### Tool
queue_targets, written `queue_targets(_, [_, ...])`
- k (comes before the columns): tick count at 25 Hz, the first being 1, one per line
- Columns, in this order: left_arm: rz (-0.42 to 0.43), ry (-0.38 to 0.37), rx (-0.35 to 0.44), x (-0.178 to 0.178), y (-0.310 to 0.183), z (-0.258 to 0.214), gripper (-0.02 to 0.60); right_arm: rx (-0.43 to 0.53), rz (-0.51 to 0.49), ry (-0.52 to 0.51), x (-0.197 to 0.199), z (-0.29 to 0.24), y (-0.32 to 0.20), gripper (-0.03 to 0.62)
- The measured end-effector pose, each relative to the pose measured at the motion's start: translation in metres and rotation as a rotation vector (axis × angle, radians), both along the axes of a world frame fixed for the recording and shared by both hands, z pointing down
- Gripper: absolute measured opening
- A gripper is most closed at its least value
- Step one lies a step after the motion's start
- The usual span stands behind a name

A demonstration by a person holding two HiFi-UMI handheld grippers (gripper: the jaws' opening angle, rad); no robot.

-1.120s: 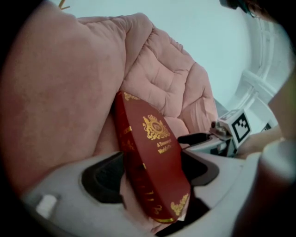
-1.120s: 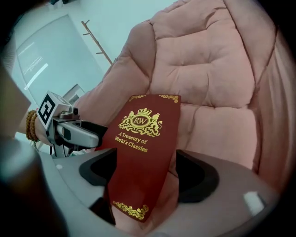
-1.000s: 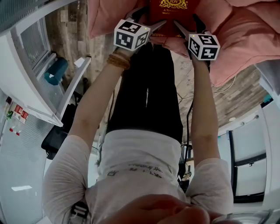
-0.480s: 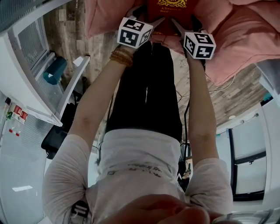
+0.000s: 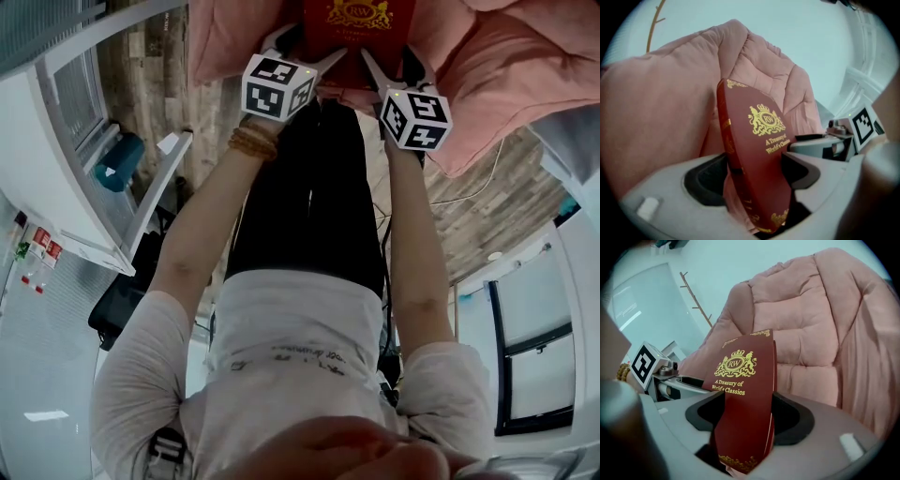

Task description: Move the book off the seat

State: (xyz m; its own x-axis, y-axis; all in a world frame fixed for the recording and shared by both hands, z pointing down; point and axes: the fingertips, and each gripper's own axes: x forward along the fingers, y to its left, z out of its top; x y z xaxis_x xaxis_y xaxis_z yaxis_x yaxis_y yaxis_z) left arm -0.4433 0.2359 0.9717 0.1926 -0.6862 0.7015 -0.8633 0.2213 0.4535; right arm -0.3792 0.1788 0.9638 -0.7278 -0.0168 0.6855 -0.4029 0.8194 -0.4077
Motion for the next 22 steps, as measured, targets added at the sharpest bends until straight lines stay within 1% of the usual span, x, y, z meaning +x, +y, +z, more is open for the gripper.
queue_targets(5, [-0.001, -0.028, 0.049, -0.003, -0.01, -0.049, 0.355, 0.06, 0.042, -0.042, -0.003, -0.055, -0.009, 0.316])
queue_targets(9, [0.002, -0.037, 0.082, -0.004, -0.015, -0.097, 0.357, 0.106, 0.029, -0.071, -0.004, -0.11, -0.013, 0.316])
queue_targets(12, [0.012, -0.063, 0.121, -0.007, -0.024, -0.135, 0.359, 0.14, 0.019, -0.094, -0.005, -0.15, -0.018, 0.316])
queue_targets(15, [0.014, -0.091, 0.166, -0.004, -0.027, -0.186, 0.359, 0.17, 0.022, -0.118, 0.001, -0.196, -0.018, 0.316])
queue_targets(18, [0.011, -0.118, 0.218, 0.005, -0.032, -0.242, 0.361, 0.228, 0.006, -0.149, 0.013, -0.249, -0.018, 0.316])
queue_targets(22, [-0.001, -0.162, 0.293, 0.0, -0.042, -0.316, 0.364, 0.275, -0.015, -0.187, 0.016, -0.314, -0.017, 0.316])
